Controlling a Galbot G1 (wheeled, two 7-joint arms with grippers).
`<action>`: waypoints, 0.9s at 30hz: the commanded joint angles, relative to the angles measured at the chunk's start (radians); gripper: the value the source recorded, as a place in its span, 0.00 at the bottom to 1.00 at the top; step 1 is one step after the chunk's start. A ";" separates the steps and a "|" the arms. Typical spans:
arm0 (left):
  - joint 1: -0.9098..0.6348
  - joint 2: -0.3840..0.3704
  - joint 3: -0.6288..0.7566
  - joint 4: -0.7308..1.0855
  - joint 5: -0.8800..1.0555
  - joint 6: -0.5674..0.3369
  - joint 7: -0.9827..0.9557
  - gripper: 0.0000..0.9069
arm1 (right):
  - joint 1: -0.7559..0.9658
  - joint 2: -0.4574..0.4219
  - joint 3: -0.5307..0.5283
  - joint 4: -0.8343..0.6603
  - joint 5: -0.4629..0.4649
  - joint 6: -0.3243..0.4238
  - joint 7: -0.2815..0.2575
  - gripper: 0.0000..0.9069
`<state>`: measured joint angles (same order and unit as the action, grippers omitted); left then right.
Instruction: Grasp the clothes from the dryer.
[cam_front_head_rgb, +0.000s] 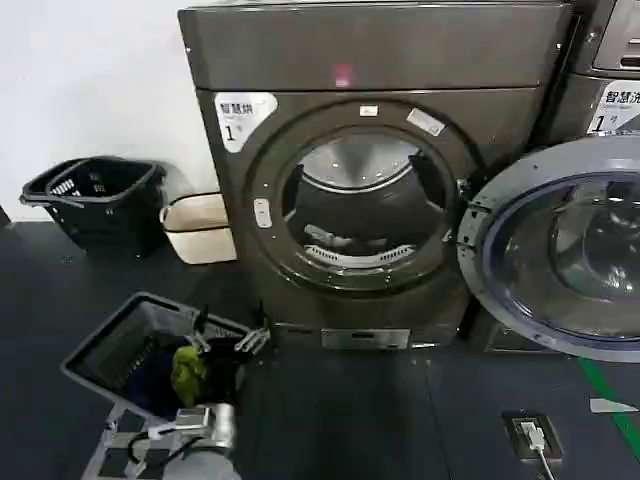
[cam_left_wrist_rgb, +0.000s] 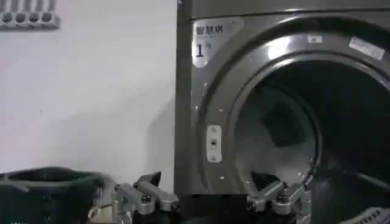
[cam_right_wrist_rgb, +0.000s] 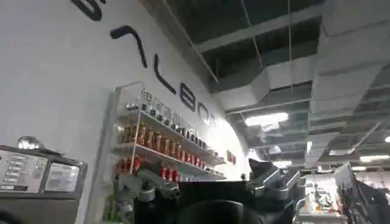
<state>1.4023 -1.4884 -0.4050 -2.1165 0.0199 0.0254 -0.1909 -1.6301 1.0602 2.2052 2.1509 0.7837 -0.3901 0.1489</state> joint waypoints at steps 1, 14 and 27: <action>0.004 -0.005 -0.007 -0.004 0.005 -0.002 0.018 1.00 | 0.001 0.000 -0.004 -0.001 0.005 0.014 -0.011 1.00; 0.018 -0.007 -0.010 -0.034 0.008 0.008 0.096 1.00 | -0.022 0.001 0.021 0.013 0.029 0.009 -0.008 1.00; 0.006 -0.044 0.035 0.005 0.071 -0.086 0.085 1.00 | -0.025 0.006 0.037 0.014 0.034 0.008 -0.012 1.00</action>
<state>1.4079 -1.5300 -0.3748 -2.1171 0.0674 -0.0350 -0.0997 -1.6551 1.0655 2.2404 2.1644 0.8167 -0.3831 0.1373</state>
